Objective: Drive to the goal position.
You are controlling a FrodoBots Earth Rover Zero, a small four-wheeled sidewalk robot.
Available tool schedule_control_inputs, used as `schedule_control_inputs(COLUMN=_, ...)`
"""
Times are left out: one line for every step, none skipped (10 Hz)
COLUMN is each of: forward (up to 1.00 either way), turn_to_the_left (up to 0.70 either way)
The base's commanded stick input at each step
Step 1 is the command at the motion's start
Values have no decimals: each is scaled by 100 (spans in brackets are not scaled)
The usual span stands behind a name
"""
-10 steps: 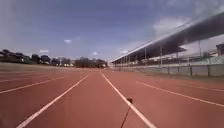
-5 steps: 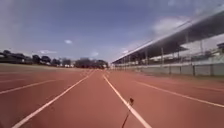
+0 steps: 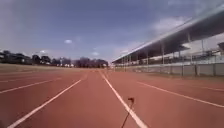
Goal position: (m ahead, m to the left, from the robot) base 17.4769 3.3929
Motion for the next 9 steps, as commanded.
schedule_control_inputs(forward=70, turn_to_the_left=0)
schedule_control_inputs(forward=70, turn_to_the_left=0)
schedule_control_inputs(forward=70, turn_to_the_left=0)
schedule_control_inputs(forward=70, turn_to_the_left=0)
schedule_control_inputs(forward=70, turn_to_the_left=0)
schedule_control_inputs(forward=70, turn_to_the_left=0)
schedule_control_inputs(forward=70, turn_to_the_left=0)
schedule_control_inputs(forward=70, turn_to_the_left=0)
schedule_control_inputs(forward=70, turn_to_the_left=0)
